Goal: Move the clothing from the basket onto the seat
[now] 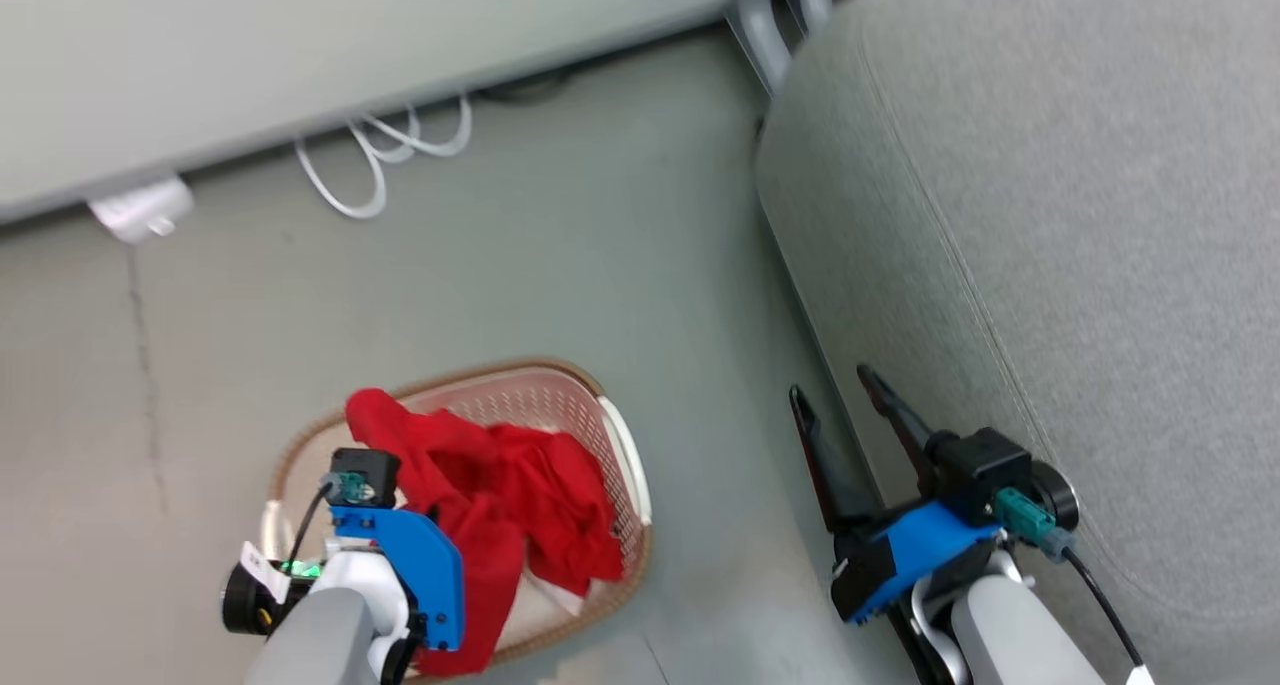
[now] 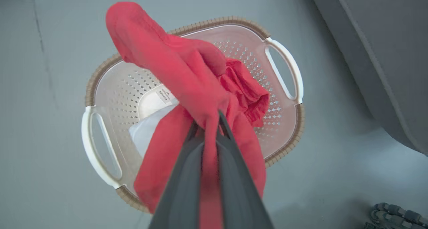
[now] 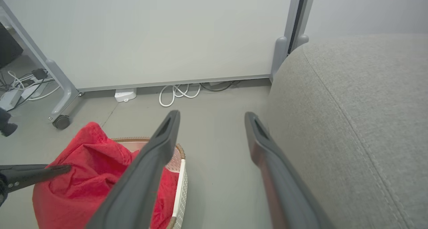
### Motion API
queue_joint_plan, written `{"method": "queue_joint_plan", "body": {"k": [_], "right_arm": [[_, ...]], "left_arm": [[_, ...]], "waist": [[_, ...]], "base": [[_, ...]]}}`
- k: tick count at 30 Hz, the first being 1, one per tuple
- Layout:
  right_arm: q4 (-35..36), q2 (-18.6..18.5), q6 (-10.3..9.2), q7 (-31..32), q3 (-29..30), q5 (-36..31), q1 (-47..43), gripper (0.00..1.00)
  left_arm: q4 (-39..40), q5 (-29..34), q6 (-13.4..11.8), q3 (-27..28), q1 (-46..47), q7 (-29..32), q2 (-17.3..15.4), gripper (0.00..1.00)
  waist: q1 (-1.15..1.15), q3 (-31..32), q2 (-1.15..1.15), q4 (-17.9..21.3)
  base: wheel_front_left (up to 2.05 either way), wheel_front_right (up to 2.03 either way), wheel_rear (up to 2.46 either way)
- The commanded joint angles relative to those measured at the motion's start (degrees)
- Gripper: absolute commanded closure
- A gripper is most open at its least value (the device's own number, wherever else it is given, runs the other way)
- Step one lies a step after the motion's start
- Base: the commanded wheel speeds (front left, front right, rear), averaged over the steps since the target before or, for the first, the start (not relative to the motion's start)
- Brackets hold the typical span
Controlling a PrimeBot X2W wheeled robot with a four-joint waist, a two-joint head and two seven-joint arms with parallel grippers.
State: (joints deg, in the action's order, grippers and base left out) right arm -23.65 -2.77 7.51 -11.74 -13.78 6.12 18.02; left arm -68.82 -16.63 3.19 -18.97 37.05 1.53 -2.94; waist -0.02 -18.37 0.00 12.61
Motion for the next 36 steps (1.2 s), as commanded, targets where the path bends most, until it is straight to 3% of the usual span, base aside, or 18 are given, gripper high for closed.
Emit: {"method": "queue_joint_plan", "body": {"k": [1,8,19,27,36], "right_arm": [[0.1,-0.2,-0.04,0.6,0.5,-0.4,-1.6,0.00],[2.2,-0.2,-0.04,3.3,1.4,-1.4,-6.7,0.00],[6.3,-0.2,-0.04,6.8,0.5,-1.4,-10.4,0.00],[7.8,-0.2,-0.04,7.9,0.1,-1.6,-11.2,0.00],[8.7,-0.2,-0.04,8.2,-0.1,-1.3,-11.6,0.00]], "left_arm": [[1.5,-1.3,1.0,-1.7,-1.4,-0.1,0.0,1.00],[11.2,-9.1,2.2,-12.4,-3.4,-0.4,0.0,1.00],[24.0,-21.3,-0.7,-25.0,2.4,-2.2,0.0,1.00],[27.9,-27.5,-3.0,-31.4,8.2,-3.8,0.0,1.00],[26.8,-32.2,-4.6,-36.1,11.3,-6.0,0.0,1.00]], "waist": [[0.02,7.5,0.00,-5.2],[0.02,14.2,0.00,-8.4],[0.02,18.6,0.00,-10.1],[0.02,19.5,0.00,-9.9],[0.02,19.6,0.00,-9.3]], "base": [[0.00,0.00,0.00],[0.00,0.00,0.00],[0.00,0.00,0.00],[0.00,0.00,0.00],[0.00,0.00,0.00]]}}
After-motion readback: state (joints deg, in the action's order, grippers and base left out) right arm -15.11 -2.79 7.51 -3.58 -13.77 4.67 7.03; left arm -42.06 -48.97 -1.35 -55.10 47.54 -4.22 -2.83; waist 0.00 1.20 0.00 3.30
